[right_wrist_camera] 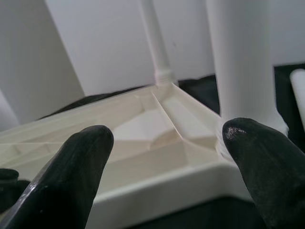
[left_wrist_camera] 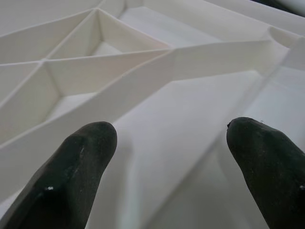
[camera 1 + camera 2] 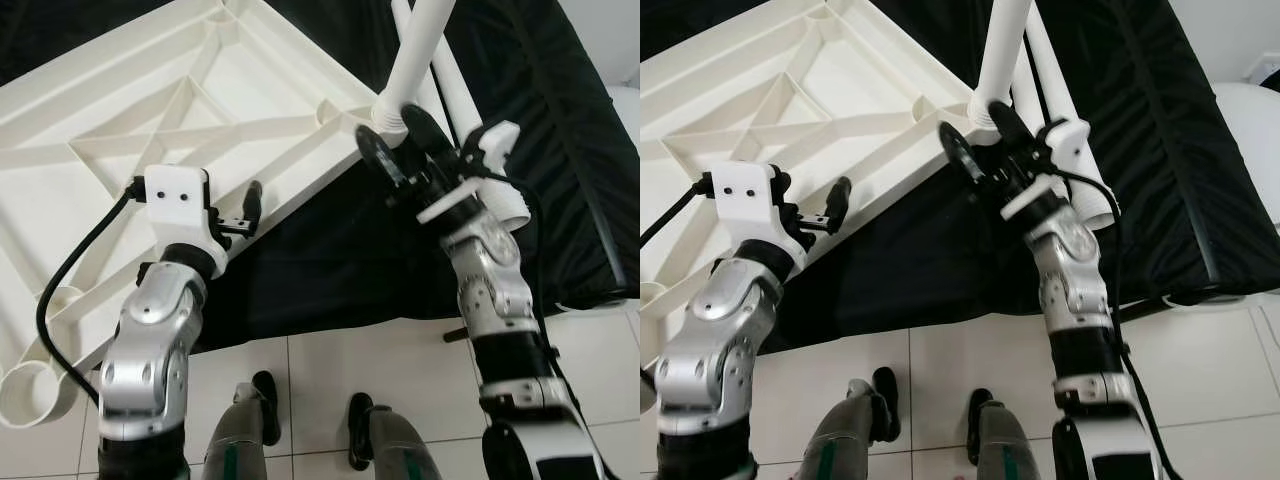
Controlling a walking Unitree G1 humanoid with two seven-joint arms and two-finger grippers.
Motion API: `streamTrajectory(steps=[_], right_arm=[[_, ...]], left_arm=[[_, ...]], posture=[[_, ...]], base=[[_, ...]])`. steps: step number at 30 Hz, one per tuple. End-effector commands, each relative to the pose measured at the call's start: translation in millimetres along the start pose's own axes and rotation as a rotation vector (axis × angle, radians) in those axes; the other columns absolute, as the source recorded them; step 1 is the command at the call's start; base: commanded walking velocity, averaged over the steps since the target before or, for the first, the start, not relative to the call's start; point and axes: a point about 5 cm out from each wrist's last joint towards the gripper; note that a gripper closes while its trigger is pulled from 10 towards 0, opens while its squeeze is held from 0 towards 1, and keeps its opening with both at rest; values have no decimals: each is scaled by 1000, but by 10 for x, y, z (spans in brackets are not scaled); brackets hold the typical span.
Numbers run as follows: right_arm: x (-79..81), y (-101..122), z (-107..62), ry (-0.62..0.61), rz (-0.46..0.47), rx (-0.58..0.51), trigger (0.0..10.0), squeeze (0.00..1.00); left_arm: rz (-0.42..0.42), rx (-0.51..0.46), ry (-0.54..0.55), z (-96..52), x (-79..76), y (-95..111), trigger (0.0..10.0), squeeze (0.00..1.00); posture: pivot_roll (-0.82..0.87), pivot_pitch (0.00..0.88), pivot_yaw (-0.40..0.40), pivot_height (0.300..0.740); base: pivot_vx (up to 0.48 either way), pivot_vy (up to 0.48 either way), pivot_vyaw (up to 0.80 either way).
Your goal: Building children table
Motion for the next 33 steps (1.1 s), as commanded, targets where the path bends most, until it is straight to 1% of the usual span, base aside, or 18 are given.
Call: streamTrajectory(steps=[1, 4, 7, 9, 10, 11, 12, 13, 15, 17, 19, 21, 24, 25, 27, 29, 32, 33], right_arm=[[8, -23, -68, -52, -25, 51, 10000, 0], [10, -59, -98, -98, -27, 82, 10000, 0], [-7, -261, -212, -248, -63, 201, 10000, 0], [12, -324, -260, -277, -66, 239, 10000, 0], [12, -324, -260, -277, -66, 239, 10000, 0], [3, -338, -279, -302, -79, 246, 10000, 0], [5, -343, -290, -316, -95, 251, 10000, 0], [5, -343, -290, -316, -95, 251, 10000, 0], [22, -306, -315, -335, -94, 215, 10000, 0], [34, -285, -322, -333, -99, 205, 10000, 0], [37, -270, -338, -343, -109, 199, 10000, 0], [40, -254, -382, -372, -125, 203, 10000, 0], [37, -223, -409, -394, -152, 192, 10000, 0], [44, -212, -439, -408, -160, 191, 10000, 0], [62, -219, -499, -427, -194, 213, 10000, 0], [69, -225, -516, -433, -209, 223, 10000, 0], [83, -252, -586, -462, -254, 247, 10000, 0], [83, -252, -586, -462, -254, 247, 10000, 0]], left_arm=[[-22, 15, 16, 53, 55, -54, 10000, 0], [-54, 15, 37, 109, 107, -62, 10000, 0], [-121, 27, 130, 262, 262, -138, 10000, 0], [-114, 35, 159, 308, 311, -185, 10000, 0], [-114, 35, 159, 308, 311, -185, 10000, 0], [-88, 41, 160, 317, 323, -209, 10000, 0], [-122, 42, 137, 328, 327, -238, 10000, 0], [-122, 42, 137, 328, 327, -238, 10000, 0], [-200, 36, 136, 331, 379, -289, 10000, 0], [-209, 45, 145, 334, 393, -314, 10000, 0], [-195, 32, 149, 326, 401, -325, 10000, 0], [-218, 0, 135, 318, 411, -324, 10000, 0], [-176, -11, 152, 333, 438, -309, 10000, 0], [-115, -18, 133, 340, 404, -302, 10000, 0], [-56, -53, 116, 313, 350, -282, 10000, 0], [-47, -68, 114, 303, 339, -278, 10000, 0], [-43, -72, 152, 204, 343, -310, 10000, 0], [-43, -72, 152, 204, 343, -310, 10000, 0]], posture=[[47, 229, -8, 740], [39, 205, -6, 740], [14, 152, 11, 740], [14, 152, 11, 740], [14, 152, 11, 740], [6, 137, 14, 740], [2, 128, 16, 740], [2, 128, 16, 740], [-13, 122, 18, 740], [-13, 122, 18, 740], [-20, 127, 22, 740], [-27, 140, 29, 740], [-31, 146, 27, 740], [-31, 153, 16, 740], [-31, 151, 16, 740], [-31, 151, 16, 740], [-21, 139, 18, 740], [-21, 139, 18, 740]], base=[[0, 0, 0], [0, 0, 0], [0, 0, 0], [0, 0, 0], [0, 0, 0], [0, 0, 0], [0, 0, 0], [0, 0, 0], [0, 0, 0], [0, 0, 0], [0, 0, 0], [0, 0, 0], [0, 0, 0], [0, 0, 0], [0, 0, 0], [0, 0, 0], [0, 0, 0], [0, 0, 0]])
Point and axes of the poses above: a point about 5 cm out from each wrist's last joint towards the gripper, its own z axis pointing out of the wrist towards the gripper, its own y axis along the axis of the wrist's last joint, x = y × z, and after that the axes turned 8 degrees about -z, right-handed
